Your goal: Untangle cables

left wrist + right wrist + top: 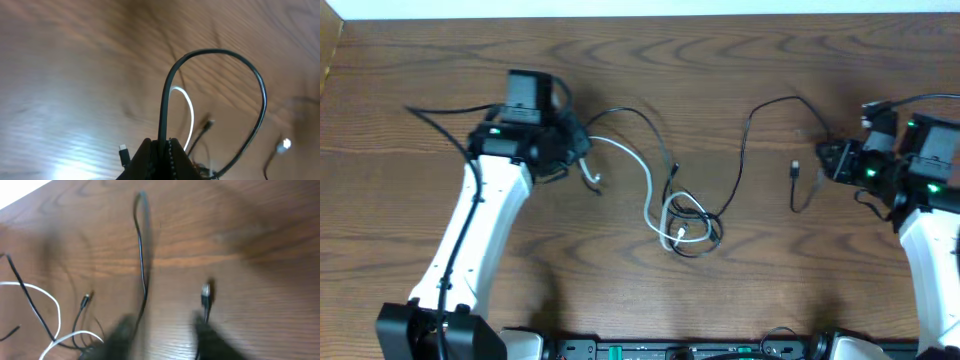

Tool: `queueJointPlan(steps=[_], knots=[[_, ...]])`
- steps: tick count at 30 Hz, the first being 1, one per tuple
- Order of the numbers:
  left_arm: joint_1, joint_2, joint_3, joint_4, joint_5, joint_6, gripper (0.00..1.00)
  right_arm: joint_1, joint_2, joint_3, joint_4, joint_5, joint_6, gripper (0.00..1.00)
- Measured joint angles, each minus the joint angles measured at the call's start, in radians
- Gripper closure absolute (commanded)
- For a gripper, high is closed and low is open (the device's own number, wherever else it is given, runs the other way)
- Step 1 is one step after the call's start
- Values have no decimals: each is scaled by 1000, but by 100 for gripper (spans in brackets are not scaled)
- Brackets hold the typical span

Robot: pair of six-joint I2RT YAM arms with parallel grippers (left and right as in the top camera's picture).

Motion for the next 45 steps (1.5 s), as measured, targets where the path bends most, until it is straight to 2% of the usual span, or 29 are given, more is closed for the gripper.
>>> queueJointPlan(steps=[4, 9, 11, 14, 19, 26, 35, 41, 45], knots=[[-77, 0, 0, 43, 20, -2, 92, 26, 11, 0, -2, 46, 11, 35], [-111, 0, 0, 74, 47, -2, 93, 48, 11, 0, -50, 64, 13, 35], [-113, 0, 0, 84, 58, -2, 93, 74, 11, 0, -80, 66, 10, 1], [-113, 0, 0, 103, 68, -2, 93, 121, 11, 0, -91, 84, -22, 1], [-113, 0, 0, 150, 71, 21, 93, 206, 7, 1, -17, 188, -45, 1], [-103, -5, 0, 351, 74, 64, 92, 220, 3, 45, -7, 206, -52, 1], [-29, -83, 0, 567, 74, 82, 93, 220, 1, 74, 79, 72, -127, 1], [15, -112, 0, 584, 104, 81, 92, 229, -5, 157, 98, -115, -172, 1], [14, -112, 0, 584, 165, 82, 92, 296, -12, 170, 63, -184, -185, 1]])
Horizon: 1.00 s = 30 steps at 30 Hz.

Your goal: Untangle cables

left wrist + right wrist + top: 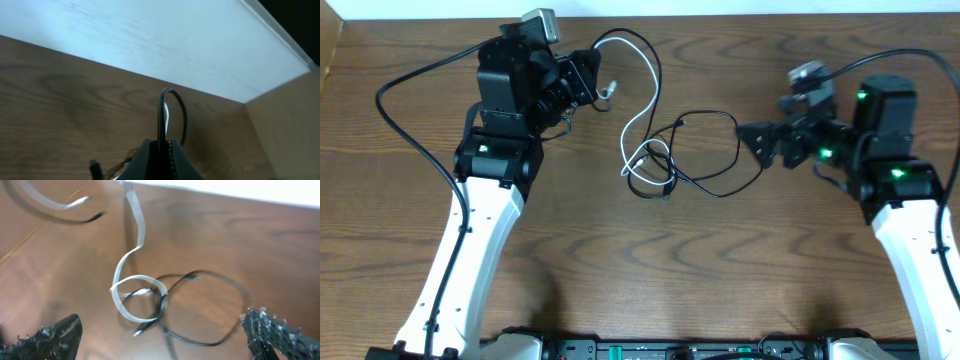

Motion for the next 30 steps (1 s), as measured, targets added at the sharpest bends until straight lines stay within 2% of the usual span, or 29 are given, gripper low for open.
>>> queueJointPlan(steps=[6, 12, 30], knots=[[-1, 0, 0, 0, 73, 0, 92, 144, 62, 0, -17, -10, 0, 1], [-1, 0, 0, -42, 116, 0, 92, 262, 220, 0, 33, 12, 1, 1], [-1, 0, 0, -99, 134, 0, 92, 483, 562, 0, 195, 77, 11, 1]])
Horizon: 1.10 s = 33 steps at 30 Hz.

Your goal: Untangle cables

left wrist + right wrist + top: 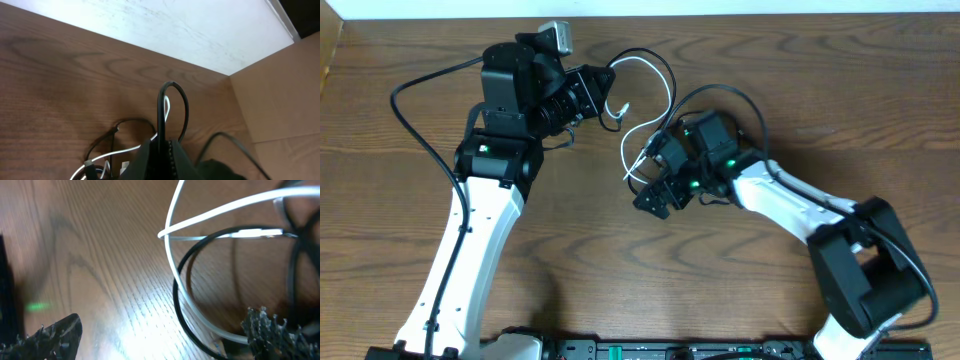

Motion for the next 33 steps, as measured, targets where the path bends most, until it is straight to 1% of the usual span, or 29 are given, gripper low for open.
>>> queueJointPlan(steps=[7, 8, 9, 10, 11, 17, 22, 25, 30, 33], knots=[[0, 0, 0, -7, 8, 0, 92, 25, 77, 0, 79, 0, 0, 1], [0, 0, 0, -7, 8, 0, 92, 25, 82, 0, 87, 0, 0, 11], [0, 0, 0, -9, 8, 0, 92, 25, 87, 0, 95, 0, 0, 37], [0, 0, 0, -11, 8, 0, 92, 25, 92, 0, 101, 0, 1, 77], [0, 0, 0, -14, 9, 0, 93, 25, 96, 0, 105, 2, 0, 99], [0, 0, 0, -27, 11, 6, 93, 25, 103, 0, 89, 3, 8, 99], [0, 0, 0, -80, -6, 46, 93, 16, 67, 0, 31, 5, 18, 99], [0, 0, 0, -121, -59, 67, 93, -6, -46, -1, -7, 14, 22, 99], [0, 0, 0, -161, -171, 92, 92, -50, -311, 0, -47, 29, 30, 99], [0, 0, 0, -179, -208, 116, 93, -87, -462, 0, -88, 77, 48, 99]])
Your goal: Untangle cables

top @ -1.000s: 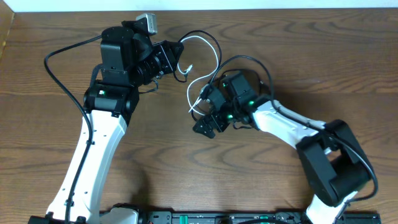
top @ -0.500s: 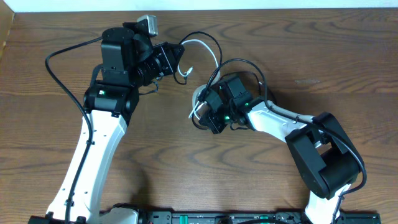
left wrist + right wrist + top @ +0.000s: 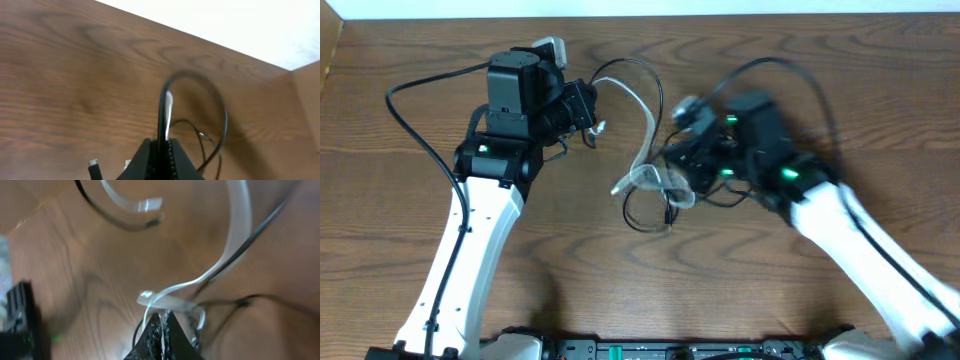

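A white cable (image 3: 651,128) and a black cable (image 3: 642,222) are knotted together mid-table, with the tangle (image 3: 665,188) partly raised. My left gripper (image 3: 582,105) is at the back left, shut on the black cable (image 3: 161,112), which rises from its jaws (image 3: 161,143) in a loop; the white cable (image 3: 169,106) shows behind it. Just right of the tangle my right gripper (image 3: 678,162) is blurred by motion. In the right wrist view it (image 3: 162,314) is shut on the white cable (image 3: 239,235), and the black cable (image 3: 272,215) crosses beside it.
The wooden table (image 3: 620,290) ends at a white wall at the back. The left arm's own black lead (image 3: 420,125) loops out to the left. A cardboard edge (image 3: 328,50) stands at the far left. A black rail (image 3: 670,350) runs along the front edge.
My right gripper was open, low around the tangle; now it is shut on the white cable, higher and slightly to the right. The tangle has shifted. My left gripper still holds the black cable.
First the cables lay mid-table, my left gripper shut on the black cable at the left, my right gripper open at the far right. Then the left held its cable up at the back. The right stood open beside the tangle, then in it, and now grips the white cable.
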Tool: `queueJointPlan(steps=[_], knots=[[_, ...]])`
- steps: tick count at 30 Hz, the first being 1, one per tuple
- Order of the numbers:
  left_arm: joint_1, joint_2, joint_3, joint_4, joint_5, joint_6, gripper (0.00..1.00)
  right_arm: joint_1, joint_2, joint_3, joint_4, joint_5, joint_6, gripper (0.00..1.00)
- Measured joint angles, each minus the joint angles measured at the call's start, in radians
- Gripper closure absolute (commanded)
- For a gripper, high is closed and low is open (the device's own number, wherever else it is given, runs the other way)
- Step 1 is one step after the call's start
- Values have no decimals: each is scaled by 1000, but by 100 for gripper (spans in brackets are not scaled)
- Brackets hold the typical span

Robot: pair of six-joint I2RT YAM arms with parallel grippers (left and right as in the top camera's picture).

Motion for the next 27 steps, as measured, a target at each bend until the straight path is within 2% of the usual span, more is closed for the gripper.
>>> queueJointPlan(steps=[4, 9, 10, 12, 13, 14, 17, 22, 27], knots=[[0, 0, 0, -17, -30, 24, 93, -63, -134, 1, -48, 87, 8, 99], [0, 0, 0, -47, -76, 41, 92, -170, -199, 1, -132, 153, 11, 99], [0, 0, 0, -49, -81, 41, 92, -191, -200, 1, -153, 156, 11, 93], [0, 0, 0, -52, -88, 42, 92, -220, -195, 1, -199, 163, 12, 57], [0, 0, 0, -52, -90, 42, 92, -226, -187, 1, -221, 166, 23, 50], [0, 0, 0, -52, -93, 42, 92, -226, -178, 1, -237, 167, 31, 46], [0, -1, 0, -52, -101, 42, 93, -221, -124, 1, -272, 186, 116, 46], [0, -2, 0, -53, -104, 42, 92, -202, 0, 1, -306, 254, 364, 45], [0, -2, 0, -55, -104, 42, 92, -139, 90, 0, -317, 266, 536, 44]])
